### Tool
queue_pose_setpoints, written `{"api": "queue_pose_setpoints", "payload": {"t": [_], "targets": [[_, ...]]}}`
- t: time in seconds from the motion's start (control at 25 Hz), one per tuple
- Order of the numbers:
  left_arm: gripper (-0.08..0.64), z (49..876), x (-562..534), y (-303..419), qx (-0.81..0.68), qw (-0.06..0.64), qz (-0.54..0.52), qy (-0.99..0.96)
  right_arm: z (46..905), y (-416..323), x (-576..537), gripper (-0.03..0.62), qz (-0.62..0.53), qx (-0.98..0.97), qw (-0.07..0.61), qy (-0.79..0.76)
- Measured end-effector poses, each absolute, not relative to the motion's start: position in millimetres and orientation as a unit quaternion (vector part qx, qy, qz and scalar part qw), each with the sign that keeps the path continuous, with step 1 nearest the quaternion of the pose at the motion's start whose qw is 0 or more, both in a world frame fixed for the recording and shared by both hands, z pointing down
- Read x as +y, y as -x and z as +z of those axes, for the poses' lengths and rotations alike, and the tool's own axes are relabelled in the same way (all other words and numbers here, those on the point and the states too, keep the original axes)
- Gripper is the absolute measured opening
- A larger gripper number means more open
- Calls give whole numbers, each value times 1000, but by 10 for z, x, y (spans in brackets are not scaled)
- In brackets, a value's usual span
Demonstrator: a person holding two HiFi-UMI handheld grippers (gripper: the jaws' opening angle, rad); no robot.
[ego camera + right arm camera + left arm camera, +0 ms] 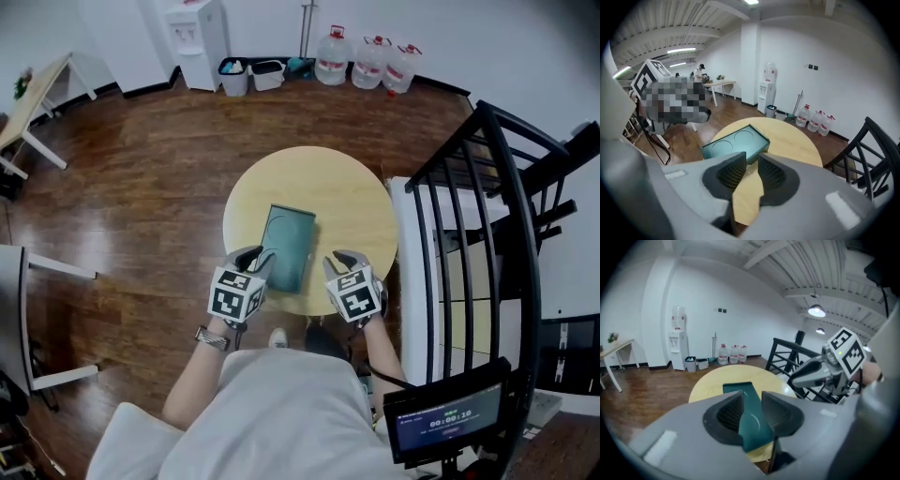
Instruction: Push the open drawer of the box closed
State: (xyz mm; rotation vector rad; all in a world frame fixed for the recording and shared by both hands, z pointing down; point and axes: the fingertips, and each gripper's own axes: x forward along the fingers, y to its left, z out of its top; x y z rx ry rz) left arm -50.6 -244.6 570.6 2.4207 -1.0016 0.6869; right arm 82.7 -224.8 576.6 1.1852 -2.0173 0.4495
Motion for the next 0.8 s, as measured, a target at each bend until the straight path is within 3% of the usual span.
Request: {"api": "queue_pose_setpoints", "payload": {"t": [0.32,0.44,0.56,0.8], "targets": [[95,4985,-2335,342,-323,154,193,-914,4765,-964,-2022,20,111,-772,231,-582],[85,4759,-2276,196,-324,136,170,-921,4484,-1055,-1848,15,101,-773,186,-598],[29,4541,-2270,165,-351,101,143,-920,4292,-1072,-1728,15,97,-785,149,-594],[18,4160,-2177,217,-380,58,118,-916,3912,-1045,-1587,15,91,-793,83,-597]]}}
